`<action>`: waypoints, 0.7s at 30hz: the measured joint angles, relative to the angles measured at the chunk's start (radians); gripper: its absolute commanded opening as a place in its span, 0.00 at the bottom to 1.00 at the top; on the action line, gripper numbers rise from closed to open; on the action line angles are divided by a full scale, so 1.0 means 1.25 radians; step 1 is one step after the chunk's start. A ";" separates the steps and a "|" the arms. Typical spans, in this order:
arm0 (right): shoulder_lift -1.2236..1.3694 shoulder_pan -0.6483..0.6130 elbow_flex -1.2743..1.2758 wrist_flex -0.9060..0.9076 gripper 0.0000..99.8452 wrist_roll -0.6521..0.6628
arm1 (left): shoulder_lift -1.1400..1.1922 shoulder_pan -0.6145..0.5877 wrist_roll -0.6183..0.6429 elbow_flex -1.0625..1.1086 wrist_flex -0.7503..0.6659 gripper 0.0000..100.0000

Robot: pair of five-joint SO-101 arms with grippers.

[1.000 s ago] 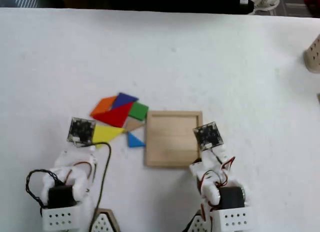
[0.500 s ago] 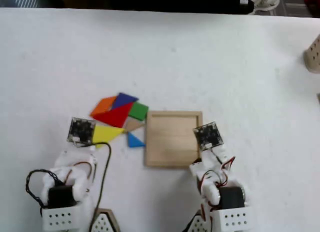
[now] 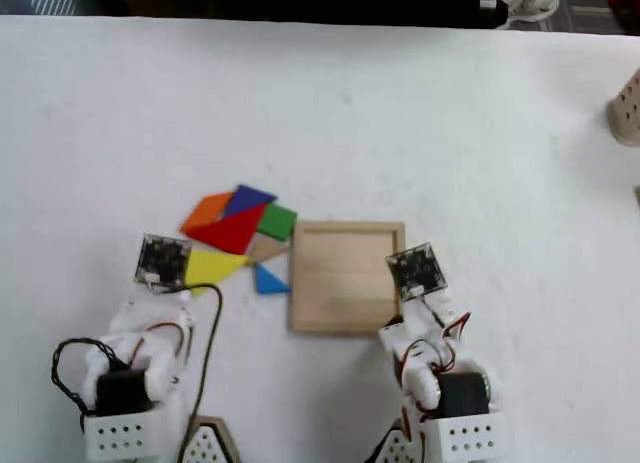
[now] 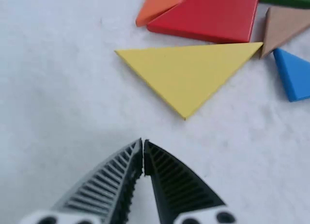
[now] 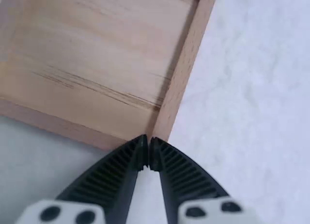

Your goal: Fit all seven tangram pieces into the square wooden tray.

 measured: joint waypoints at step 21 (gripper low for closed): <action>0.000 0.000 0.000 0.000 0.02 0.000 | 0.000 0.015 0.000 -0.002 -0.182 0.03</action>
